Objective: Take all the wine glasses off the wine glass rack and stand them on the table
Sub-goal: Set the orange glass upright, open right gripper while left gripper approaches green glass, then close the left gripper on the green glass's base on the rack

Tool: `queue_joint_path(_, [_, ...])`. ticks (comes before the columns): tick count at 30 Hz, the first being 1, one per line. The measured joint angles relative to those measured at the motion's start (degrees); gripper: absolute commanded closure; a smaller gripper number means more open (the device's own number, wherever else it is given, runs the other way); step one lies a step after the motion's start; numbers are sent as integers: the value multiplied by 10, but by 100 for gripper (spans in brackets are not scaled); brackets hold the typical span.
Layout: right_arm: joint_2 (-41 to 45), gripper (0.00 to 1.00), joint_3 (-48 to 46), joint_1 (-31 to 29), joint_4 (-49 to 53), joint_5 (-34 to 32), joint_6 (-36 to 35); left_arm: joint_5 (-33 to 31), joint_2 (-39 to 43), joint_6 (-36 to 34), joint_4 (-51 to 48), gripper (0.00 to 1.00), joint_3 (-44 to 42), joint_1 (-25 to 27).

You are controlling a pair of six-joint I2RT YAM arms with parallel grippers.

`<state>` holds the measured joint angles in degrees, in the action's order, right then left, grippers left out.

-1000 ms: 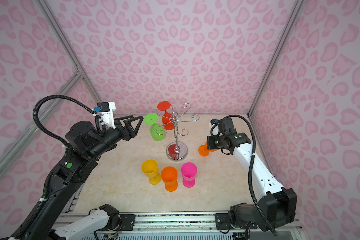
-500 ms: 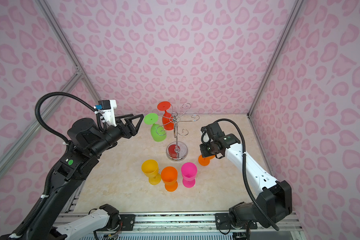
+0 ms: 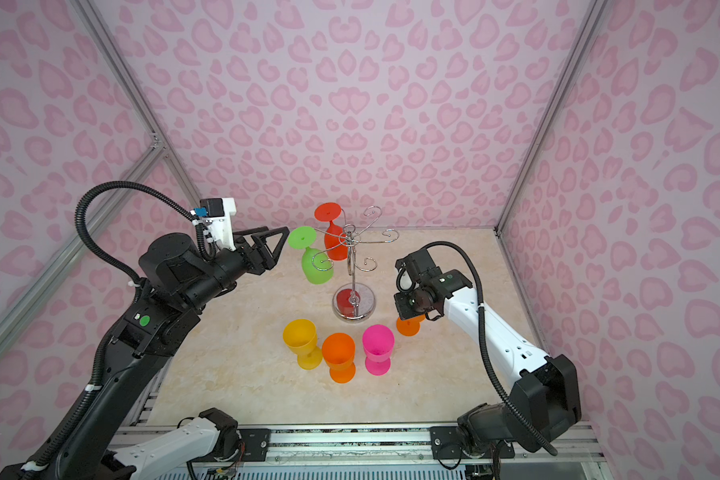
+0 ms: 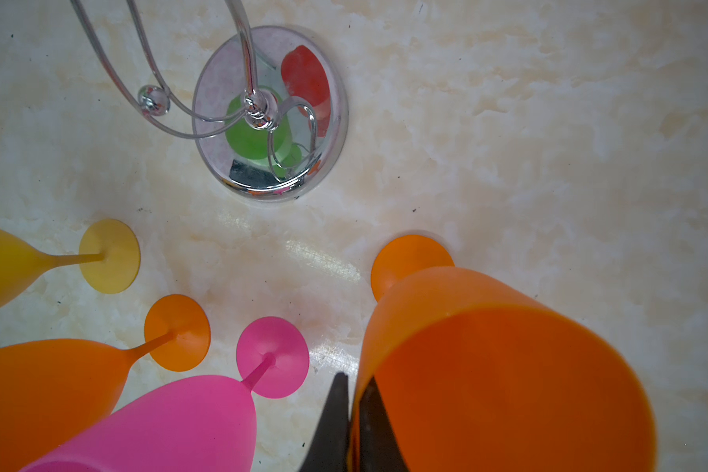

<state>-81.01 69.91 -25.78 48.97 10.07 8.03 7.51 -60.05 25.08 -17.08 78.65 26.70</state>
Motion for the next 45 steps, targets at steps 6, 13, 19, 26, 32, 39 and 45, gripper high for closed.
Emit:
queue_joint_path(6, [-1, 74, 6, 0, 4, -2, 2, 1, -10, 0, -1, 28, 7, -2])
queue_joint_path(13, [14, 67, 22, 0, 6, -1, 4, 2, -20, 5, -1, 28, 7, -8])
queue_joint_path(19, [32, 67, 41, 0, 13, 1, 9, 13, -24, 20, -1, 28, 7, -26])
queue_joint_path(26, [78, 66, 38, 7, 12, 9, 23, 50, -31, 72, 1, 29, -8, -81])
queue_joint_path(32, [126, 64, 29, 39, -7, 18, 41, 108, -48, 138, 18, 31, -52, -141])
queue_joint_path(39, [194, 62, -9, 109, -59, 35, 80, 184, -71, 203, 65, 32, -95, -182])
queue_joint_path(45, [240, 60, -41, 163, -111, 53, 109, 234, -98, 236, 114, 33, -113, -190])
